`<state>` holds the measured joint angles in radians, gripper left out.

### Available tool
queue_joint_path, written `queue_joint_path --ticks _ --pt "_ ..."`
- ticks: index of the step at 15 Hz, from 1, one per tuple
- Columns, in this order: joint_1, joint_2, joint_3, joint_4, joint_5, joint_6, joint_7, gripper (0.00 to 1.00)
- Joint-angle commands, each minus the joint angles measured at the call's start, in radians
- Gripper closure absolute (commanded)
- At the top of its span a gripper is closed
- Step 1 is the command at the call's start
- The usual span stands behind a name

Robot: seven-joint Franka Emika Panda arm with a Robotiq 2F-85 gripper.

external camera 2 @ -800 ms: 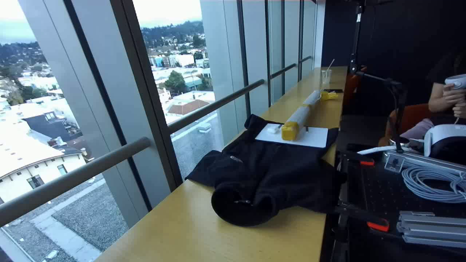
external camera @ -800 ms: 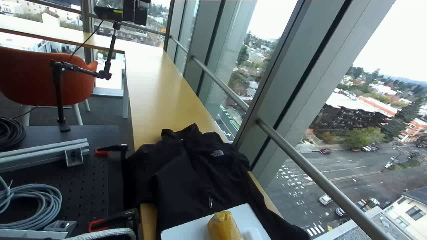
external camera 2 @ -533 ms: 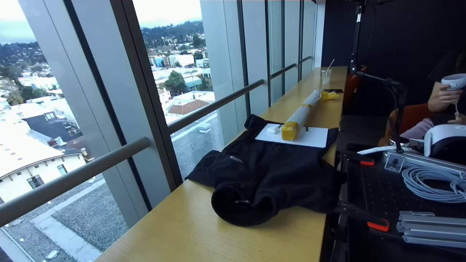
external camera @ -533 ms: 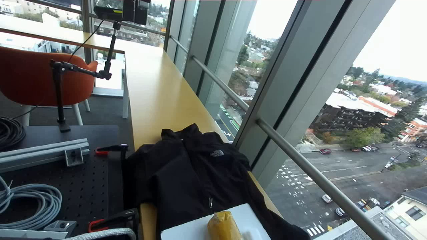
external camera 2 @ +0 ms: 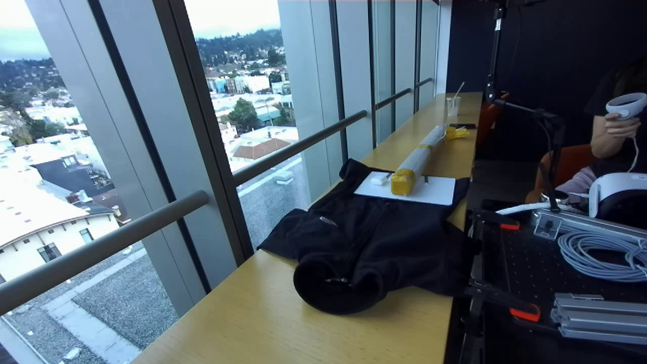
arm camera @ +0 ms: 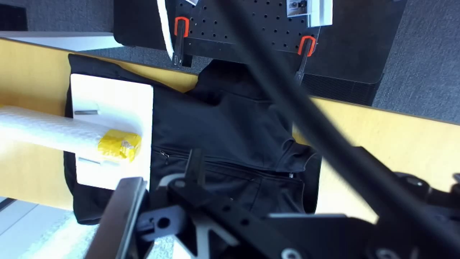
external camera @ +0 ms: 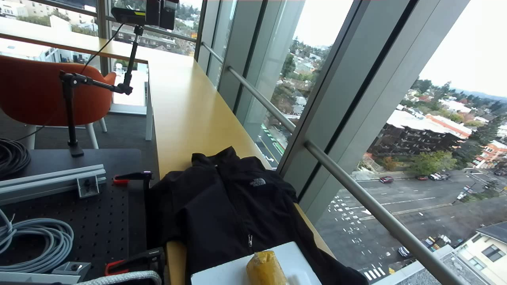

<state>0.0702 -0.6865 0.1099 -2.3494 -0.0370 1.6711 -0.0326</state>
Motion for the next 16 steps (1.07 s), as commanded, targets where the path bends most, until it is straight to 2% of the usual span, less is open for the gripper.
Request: queue_joint_path --ticks 1,4,7,9,13,16 --pt "0.011 0.002 -0.008 0.002 -0.005 -0.002 0.006 0.00" --pt "0.011 -0.003 -0.012 -0.012 -0.022 0.004 -0.015 0.00" --pt "0.013 -0.013 -0.053 -0.055 -0.071 0.037 -0.114 0.00" --pt "0.009 -0.025 -0.091 -0.104 -0.119 0.099 -0.185 0.00" --pt "-0.014 -0.050 -0.179 -0.247 -0.216 0.325 -0.292 0.00" --pt "-0.059 -0.025 -0.255 -0.345 -0.257 0.525 -0.336 0.00"
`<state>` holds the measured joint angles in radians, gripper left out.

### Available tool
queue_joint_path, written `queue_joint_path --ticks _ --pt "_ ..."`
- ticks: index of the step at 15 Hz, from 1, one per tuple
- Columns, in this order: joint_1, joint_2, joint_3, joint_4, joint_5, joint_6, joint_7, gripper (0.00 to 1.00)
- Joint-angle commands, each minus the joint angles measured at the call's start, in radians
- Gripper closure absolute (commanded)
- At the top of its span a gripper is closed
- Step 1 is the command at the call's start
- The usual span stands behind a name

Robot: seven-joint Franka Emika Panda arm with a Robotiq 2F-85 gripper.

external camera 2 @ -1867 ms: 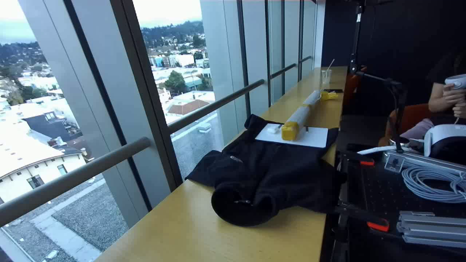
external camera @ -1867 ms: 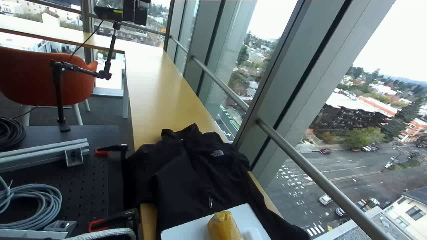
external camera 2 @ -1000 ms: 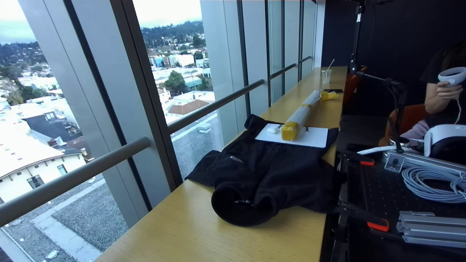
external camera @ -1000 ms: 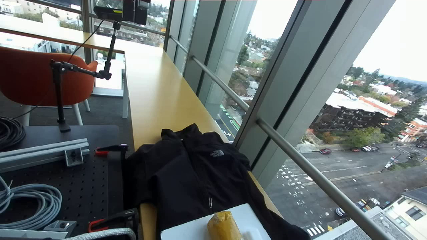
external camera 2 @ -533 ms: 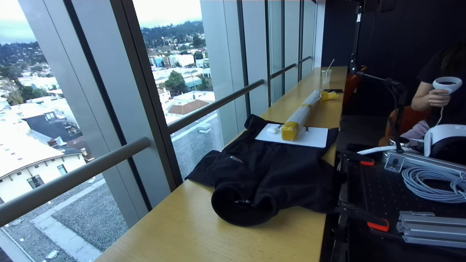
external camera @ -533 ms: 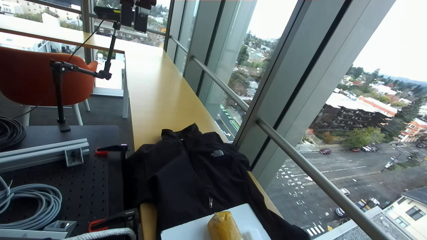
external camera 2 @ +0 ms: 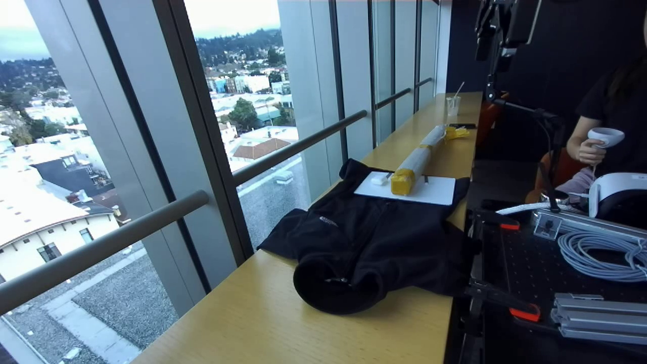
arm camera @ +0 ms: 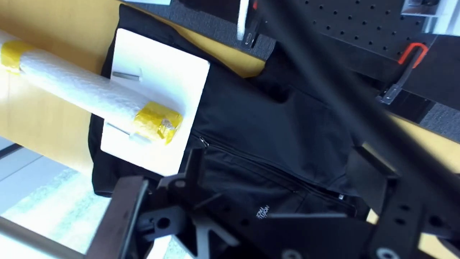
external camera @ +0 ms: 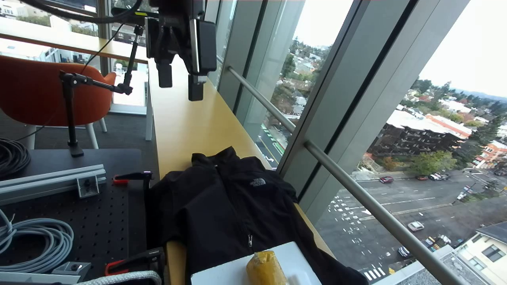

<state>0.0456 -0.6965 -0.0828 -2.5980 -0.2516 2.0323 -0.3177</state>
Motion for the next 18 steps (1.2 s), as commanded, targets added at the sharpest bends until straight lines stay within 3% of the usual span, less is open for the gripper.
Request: queue_joint_path --ticks 1,6,10,12,15,18 --pt "-0.058 0.002 -0.084 -0.130 -0.056 0.253 -0.049 0.00" --pt "-0.148 0.172 -0.175 -0.163 -0.044 0.558 -0.073 0.00" --pt "-0.145 0.363 -0.189 -0.081 0.011 0.692 -0.061 0.00" --pt "-0.120 0.463 -0.191 -0.030 0.062 0.732 -0.068 0.00" --pt "-0.081 0.593 -0.194 0.064 0.173 0.695 -0.134 0.00" --pt "-0.090 0.717 -0.171 0.173 0.274 0.672 -0.218 0.00"
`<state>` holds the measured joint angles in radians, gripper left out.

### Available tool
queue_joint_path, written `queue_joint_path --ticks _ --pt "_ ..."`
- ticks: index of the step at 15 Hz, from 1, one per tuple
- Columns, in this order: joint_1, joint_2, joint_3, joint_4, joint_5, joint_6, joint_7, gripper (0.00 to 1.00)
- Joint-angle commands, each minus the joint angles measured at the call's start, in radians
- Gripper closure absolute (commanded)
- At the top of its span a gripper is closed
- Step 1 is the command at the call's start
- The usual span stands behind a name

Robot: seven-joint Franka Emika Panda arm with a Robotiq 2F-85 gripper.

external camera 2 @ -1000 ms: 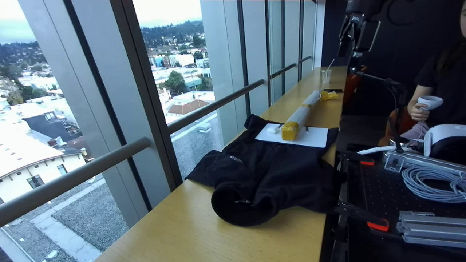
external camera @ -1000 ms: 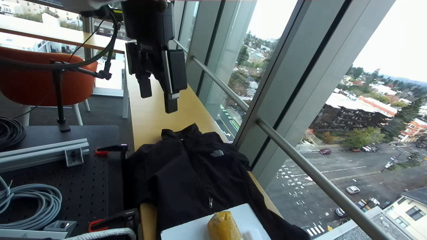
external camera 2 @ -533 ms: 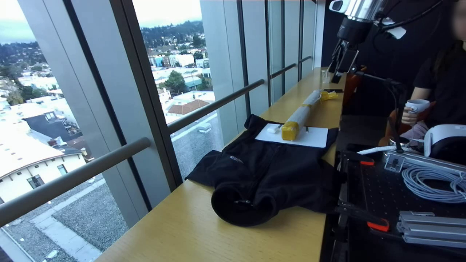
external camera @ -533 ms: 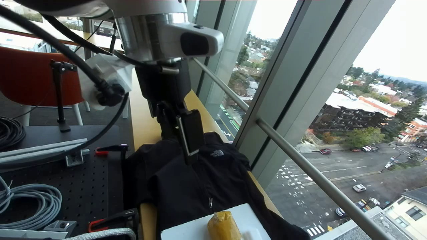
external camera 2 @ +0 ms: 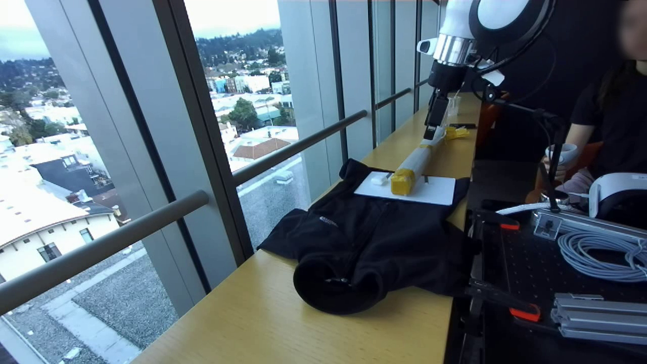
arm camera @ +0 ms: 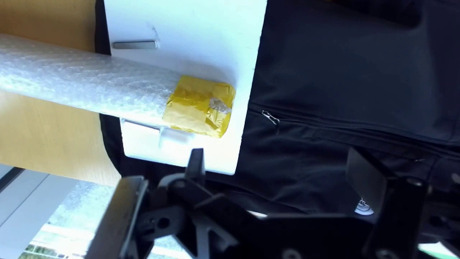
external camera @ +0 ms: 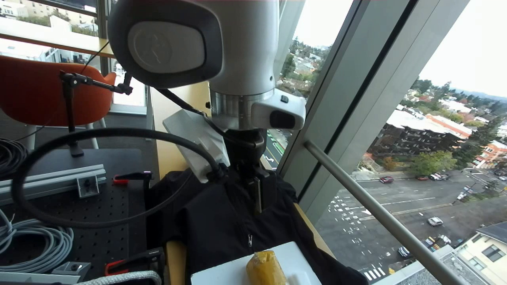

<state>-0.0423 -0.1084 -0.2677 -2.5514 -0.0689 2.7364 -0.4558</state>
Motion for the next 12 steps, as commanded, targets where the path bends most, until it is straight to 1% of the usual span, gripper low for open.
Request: queue_joint_path --ticks 1,7,12 --pt "-0.016 0.165 0.030 0.159 0.112 -0.031 -0.086 0.00" --pt "-0.092 0.344 0.140 0.303 0.153 -0.043 -0.089 0.00" --pt "-0.138 0.467 0.205 0.404 0.126 -0.055 -0.047 0.00"
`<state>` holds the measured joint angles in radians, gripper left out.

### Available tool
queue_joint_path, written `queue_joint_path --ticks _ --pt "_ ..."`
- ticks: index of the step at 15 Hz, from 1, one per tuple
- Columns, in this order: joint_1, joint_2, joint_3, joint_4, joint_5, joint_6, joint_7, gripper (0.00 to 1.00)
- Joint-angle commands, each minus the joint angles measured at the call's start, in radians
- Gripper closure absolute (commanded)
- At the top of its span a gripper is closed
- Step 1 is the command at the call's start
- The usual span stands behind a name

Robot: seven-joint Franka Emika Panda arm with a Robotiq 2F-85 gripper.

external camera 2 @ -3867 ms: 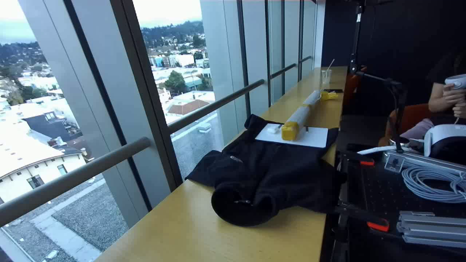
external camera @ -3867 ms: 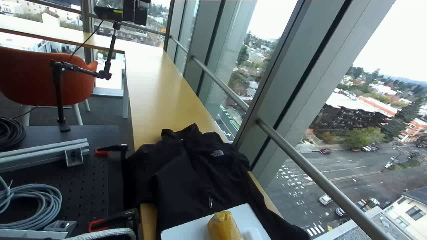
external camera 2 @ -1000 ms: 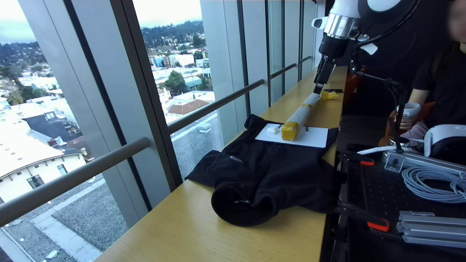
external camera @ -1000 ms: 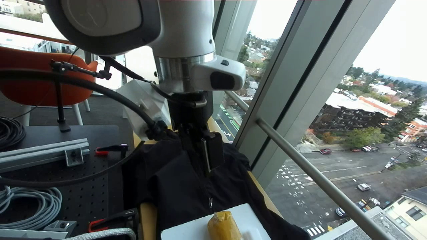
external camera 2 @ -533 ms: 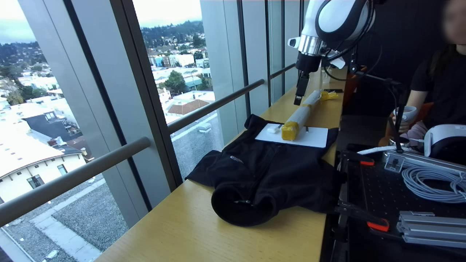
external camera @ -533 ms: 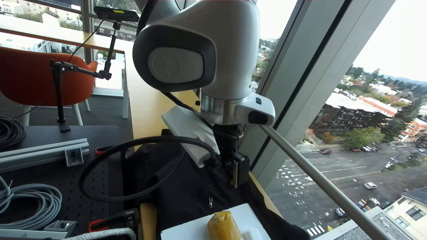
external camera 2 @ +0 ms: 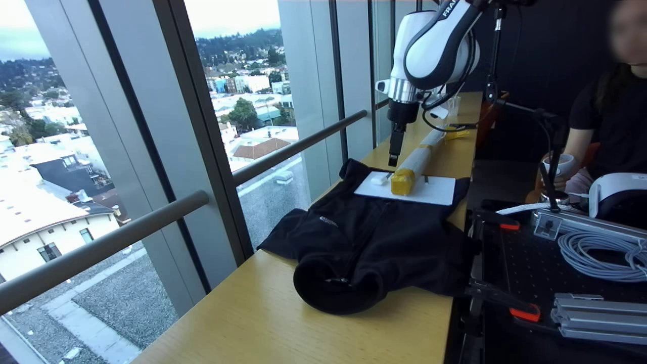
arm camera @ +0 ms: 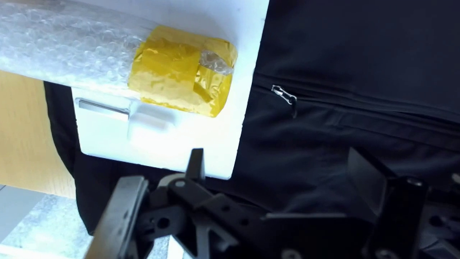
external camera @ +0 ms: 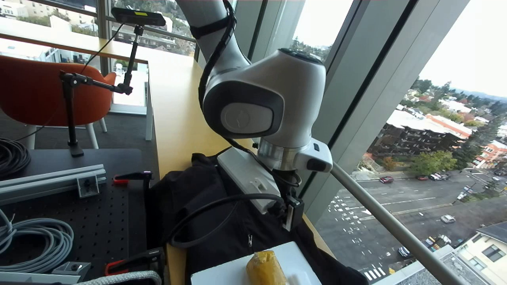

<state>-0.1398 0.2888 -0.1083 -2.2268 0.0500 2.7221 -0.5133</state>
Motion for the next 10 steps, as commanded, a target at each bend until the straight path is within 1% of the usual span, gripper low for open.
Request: queue_joint_path --ticks 1,6,10 --pt "-0.044 0.087 0.053 0.097 0.000 -0.048 0.023 0.00" --pt "-0.037 0.188 0.096 0.188 -0.008 -0.075 0.070 0.00" --pt "-0.022 0.249 0.108 0.243 -0.022 -0.099 0.132 0.00"
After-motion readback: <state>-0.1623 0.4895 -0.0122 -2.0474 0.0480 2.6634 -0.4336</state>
